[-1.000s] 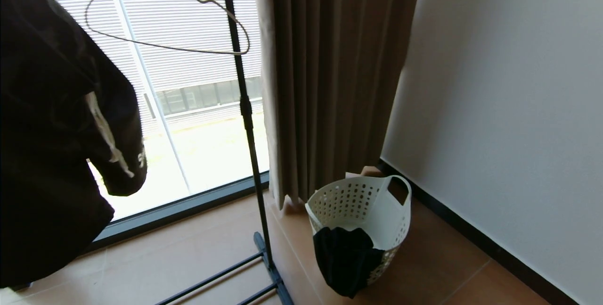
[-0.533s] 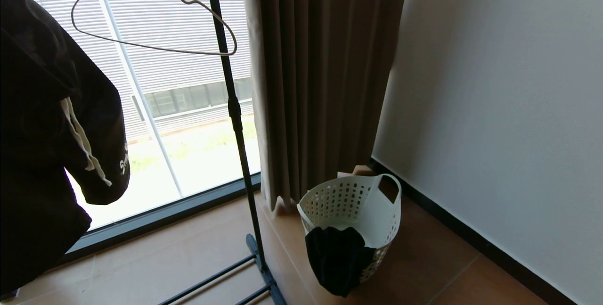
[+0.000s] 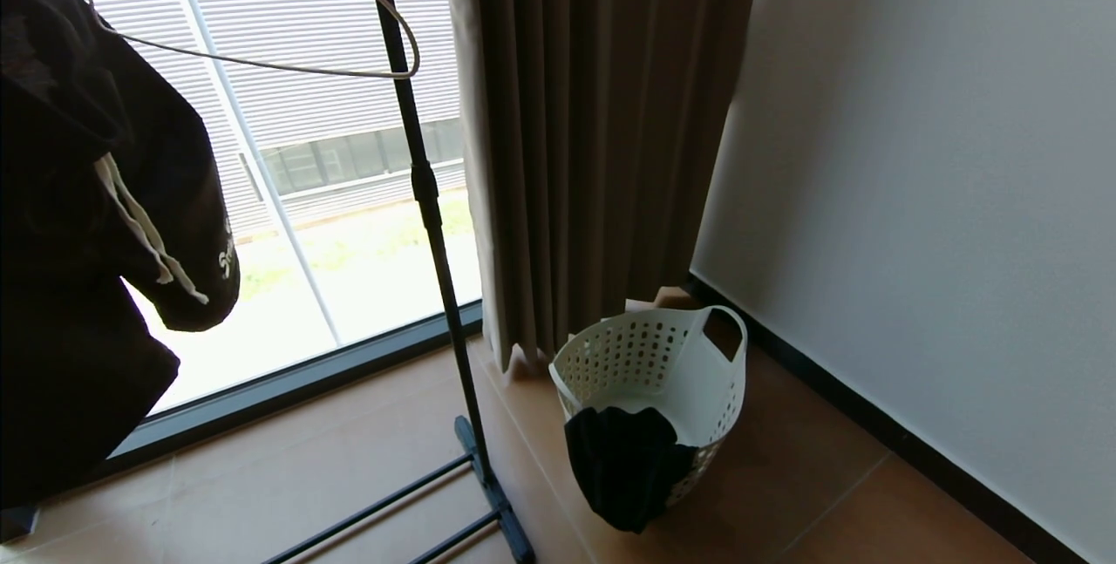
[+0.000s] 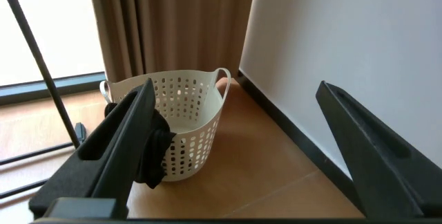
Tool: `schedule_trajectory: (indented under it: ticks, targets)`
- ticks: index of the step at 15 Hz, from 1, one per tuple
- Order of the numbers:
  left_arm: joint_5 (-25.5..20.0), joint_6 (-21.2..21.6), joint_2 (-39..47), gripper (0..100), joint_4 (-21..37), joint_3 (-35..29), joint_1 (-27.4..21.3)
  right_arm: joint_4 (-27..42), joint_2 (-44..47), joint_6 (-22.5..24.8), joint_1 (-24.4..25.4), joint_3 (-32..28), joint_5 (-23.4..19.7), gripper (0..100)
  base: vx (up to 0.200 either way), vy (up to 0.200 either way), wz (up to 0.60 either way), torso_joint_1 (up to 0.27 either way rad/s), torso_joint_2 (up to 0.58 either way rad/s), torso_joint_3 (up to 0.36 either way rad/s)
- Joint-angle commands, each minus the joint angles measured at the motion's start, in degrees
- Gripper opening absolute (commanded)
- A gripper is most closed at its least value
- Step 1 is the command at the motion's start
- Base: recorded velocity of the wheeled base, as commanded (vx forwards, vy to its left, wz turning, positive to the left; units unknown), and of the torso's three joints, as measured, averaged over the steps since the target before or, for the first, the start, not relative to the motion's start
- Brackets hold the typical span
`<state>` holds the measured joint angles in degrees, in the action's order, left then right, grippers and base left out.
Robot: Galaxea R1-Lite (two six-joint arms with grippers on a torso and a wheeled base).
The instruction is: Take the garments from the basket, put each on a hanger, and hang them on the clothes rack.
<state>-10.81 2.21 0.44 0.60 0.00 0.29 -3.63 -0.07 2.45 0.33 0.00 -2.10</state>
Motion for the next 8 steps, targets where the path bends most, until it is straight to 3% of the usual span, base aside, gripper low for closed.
schedule_trajectory:
  ticks: [1,8]
  targets:
    - [0.00,-0.01,0.09,100,0.02,0.00,-0.03,-0.06,0.07,-0.17,0.02,0.00,0.08,100,0.000,0.000,0.00,-0.002,0.00,-0.183]
    - [0.00,-0.01,0.09,100,0.02,0.00,-0.03,-0.06,0.07,-0.25,0.02,0.00,0.08,100,0.000,0.000,0.00,0.003,0.00,-0.197]
